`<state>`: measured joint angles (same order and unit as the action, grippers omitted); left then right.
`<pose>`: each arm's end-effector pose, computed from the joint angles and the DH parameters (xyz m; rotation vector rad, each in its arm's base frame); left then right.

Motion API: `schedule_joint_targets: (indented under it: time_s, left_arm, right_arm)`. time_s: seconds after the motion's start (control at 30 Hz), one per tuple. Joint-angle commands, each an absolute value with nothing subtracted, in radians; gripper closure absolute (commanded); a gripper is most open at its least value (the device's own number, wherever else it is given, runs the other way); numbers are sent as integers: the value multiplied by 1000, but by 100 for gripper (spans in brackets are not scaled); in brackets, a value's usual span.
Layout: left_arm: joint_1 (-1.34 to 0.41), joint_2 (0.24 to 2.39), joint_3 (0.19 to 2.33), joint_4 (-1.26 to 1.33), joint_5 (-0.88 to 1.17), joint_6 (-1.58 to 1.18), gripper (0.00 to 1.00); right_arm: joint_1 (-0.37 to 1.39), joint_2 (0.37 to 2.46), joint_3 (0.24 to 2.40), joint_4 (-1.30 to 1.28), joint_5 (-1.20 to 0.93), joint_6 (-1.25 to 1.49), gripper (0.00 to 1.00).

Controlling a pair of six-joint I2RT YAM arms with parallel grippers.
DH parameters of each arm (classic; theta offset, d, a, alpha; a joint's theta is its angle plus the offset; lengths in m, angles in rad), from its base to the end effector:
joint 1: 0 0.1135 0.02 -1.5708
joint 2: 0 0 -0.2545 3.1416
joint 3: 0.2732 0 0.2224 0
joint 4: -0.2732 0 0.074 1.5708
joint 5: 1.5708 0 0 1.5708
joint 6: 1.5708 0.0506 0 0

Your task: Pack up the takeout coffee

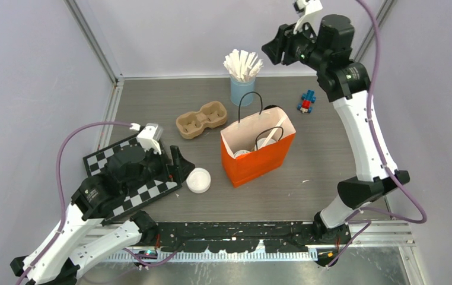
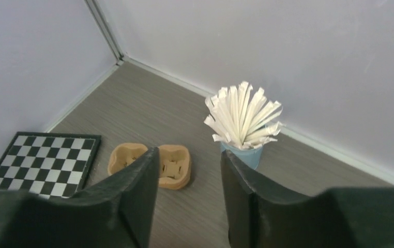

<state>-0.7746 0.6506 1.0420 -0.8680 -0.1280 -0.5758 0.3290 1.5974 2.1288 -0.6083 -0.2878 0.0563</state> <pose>0.0781 -0.0674 0.3478 0.1279 2.1152 -0.7003 0.2822 0.1115 0.5187 -0.4453 1.6109 0.5292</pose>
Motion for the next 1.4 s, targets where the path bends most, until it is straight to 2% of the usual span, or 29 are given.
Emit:
schedule_joint_targets:
  time_s: [0.0,0.1,0.3,0.57,0.7,0.93,1.0,1.13,1.17,1.37]
  left_arm:
    - [-770,643,1040,-834,-110,-605,5]
    - [-770,645,1041,-837,-120,-613,0]
    - [-770,649,1041,-840,-135,-618,0]
    - [-770,666,1049,-838,-156,-602,0]
    - [-770,680,1054,-838,-162,-586,0]
    - [-770,678,1065,-866,-180,-569,0]
    - [-770,670,1065,-865,-189,-560,0]
    - [-770,661,1063,-861,-195,-549,0]
    - [-770,660,1063,-862,-196,-548,0]
    - [-770,668,1059,-831,-198,-524,0]
  right_arm:
    - [330,1653,2058,-516,-239,5,40]
    - [330,1701,2037,-482,-228,6,27]
    - [329,1799,2032,-486,-236,-23,19]
    - [326,1915,2076,-490,-230,-28,19]
    - [325,1985,2147,-489,-256,-4,35]
    - [327,2067,2208,-431,-283,59,49]
    - [325,2087,2243,-445,-270,74,61]
    - [326,2094,2278,-469,-261,78,95]
    - [327,2090,2280,-468,-260,78,99]
    - [326,2041,2342,-518,-246,115,100]
